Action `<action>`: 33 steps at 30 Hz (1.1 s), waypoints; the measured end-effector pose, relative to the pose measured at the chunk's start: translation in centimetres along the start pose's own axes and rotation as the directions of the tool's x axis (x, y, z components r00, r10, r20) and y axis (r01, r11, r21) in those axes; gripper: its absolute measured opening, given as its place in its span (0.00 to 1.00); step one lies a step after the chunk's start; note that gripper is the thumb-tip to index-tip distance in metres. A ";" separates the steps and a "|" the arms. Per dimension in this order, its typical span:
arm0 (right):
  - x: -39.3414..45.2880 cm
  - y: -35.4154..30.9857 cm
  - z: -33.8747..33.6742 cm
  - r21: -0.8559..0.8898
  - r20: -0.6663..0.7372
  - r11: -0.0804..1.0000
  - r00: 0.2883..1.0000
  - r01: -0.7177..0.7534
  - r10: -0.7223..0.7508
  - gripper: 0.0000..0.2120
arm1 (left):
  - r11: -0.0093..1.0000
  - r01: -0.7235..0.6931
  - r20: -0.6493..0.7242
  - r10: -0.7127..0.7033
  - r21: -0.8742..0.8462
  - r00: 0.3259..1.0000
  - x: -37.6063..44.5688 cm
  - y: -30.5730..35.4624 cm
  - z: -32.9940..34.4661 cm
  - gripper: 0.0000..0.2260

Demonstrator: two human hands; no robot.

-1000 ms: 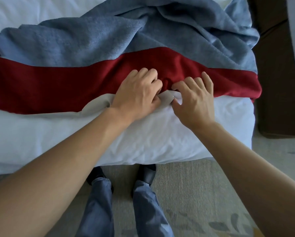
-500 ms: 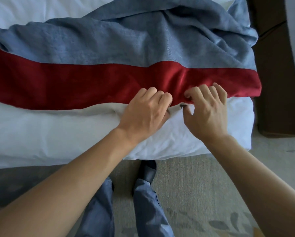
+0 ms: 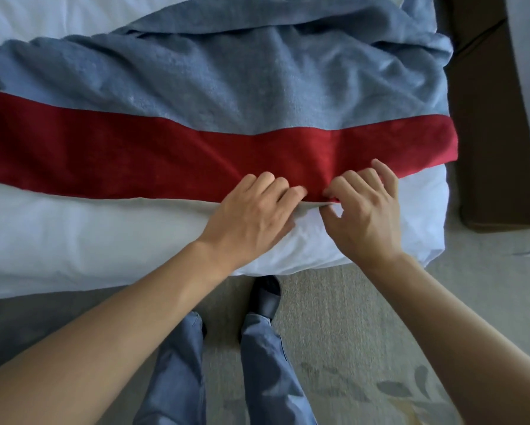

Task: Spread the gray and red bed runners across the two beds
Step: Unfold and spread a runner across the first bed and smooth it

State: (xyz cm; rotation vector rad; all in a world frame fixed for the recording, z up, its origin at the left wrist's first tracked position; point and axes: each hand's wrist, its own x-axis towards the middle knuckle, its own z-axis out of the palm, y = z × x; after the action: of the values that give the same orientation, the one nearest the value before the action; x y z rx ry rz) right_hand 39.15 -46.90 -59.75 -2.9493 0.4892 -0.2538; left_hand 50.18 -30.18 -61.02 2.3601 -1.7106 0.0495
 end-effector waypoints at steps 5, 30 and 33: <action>-1.1 -1.0 0.9 -0.021 0.096 1.000 0.995 -0.016 0.017 0.05 | 0.991 0.130 -0.022 -0.130 0.007 0.991 -0.5 0.7 -0.1 0.07; 0.7 -4.4 2.3 -0.016 0.044 0.998 0.997 0.066 -0.066 0.10 | 0.984 0.178 0.085 -0.175 -0.021 0.981 -2.9 -3.4 0.0 0.03; 1.0 -5.7 2.0 -0.014 0.064 0.998 0.997 0.054 -0.053 0.09 | 0.973 0.227 0.066 -0.225 -0.031 0.972 -3.5 -4.6 -0.6 0.04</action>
State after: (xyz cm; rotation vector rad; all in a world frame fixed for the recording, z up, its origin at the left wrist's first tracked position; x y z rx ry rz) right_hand 42.25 -41.68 -60.56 -2.9784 0.4060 -0.1624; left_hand 53.43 -25.45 -61.78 2.5349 -1.4422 -0.0943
